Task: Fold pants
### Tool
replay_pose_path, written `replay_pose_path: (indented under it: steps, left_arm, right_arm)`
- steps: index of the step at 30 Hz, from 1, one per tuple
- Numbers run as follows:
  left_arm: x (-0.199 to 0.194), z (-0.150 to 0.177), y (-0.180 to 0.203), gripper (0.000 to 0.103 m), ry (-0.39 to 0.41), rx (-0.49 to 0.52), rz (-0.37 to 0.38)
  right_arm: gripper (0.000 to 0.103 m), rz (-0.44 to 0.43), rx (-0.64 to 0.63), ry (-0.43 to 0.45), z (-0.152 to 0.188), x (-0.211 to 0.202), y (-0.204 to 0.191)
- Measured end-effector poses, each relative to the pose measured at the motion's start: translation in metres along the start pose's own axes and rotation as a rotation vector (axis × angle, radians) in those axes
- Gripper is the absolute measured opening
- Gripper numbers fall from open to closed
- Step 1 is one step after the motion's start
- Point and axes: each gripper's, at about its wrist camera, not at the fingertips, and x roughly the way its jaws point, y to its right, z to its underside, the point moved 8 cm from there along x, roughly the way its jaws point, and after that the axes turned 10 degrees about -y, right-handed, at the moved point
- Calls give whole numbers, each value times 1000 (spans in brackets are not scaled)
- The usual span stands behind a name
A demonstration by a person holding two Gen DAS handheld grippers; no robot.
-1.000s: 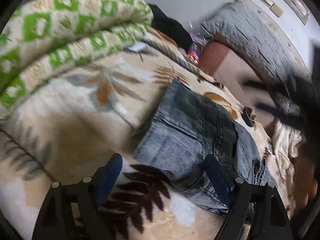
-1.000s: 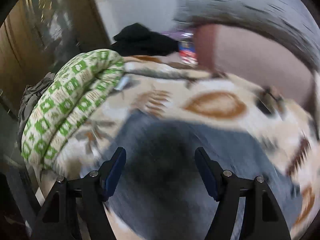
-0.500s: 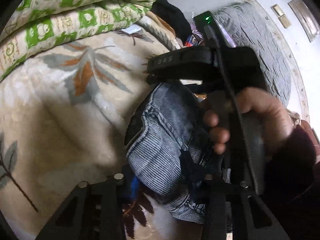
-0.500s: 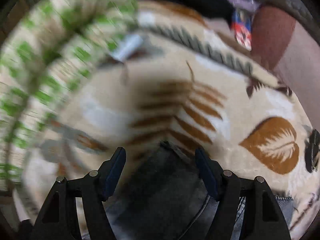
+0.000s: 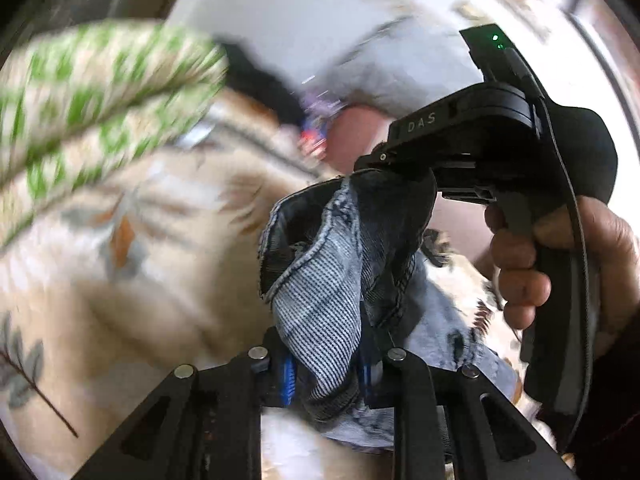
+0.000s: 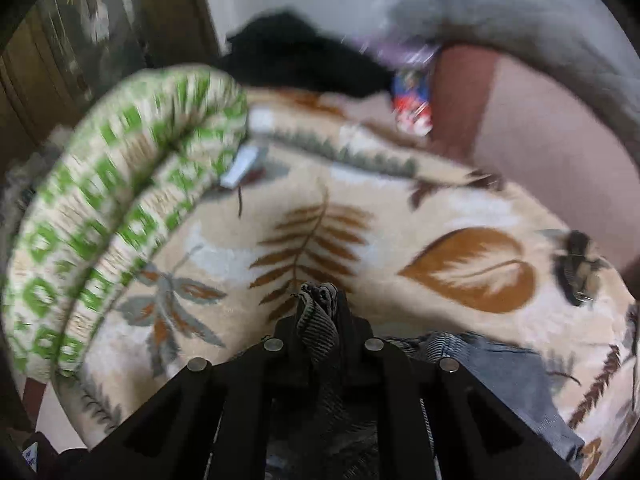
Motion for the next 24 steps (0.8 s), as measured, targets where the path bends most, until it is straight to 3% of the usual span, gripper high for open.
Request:
replay_pose_path:
  steps: [5,11,17,24]
  left_arm:
    - [-26,18,72,23,73,238,96]
    - [-14,61,159,23,-26,398,215]
    - [30,105,228,23,-156,499,245]
    - [61,140,282,23,-219,605,254]
  right_arm:
    - [9,-44,111,168,23,-74,50]
    - [9,-99,269,279,91,-128,140]
    - [9,-144,469,313,159,-129,237]
    - [9,-246,682,330,216,-108,321]
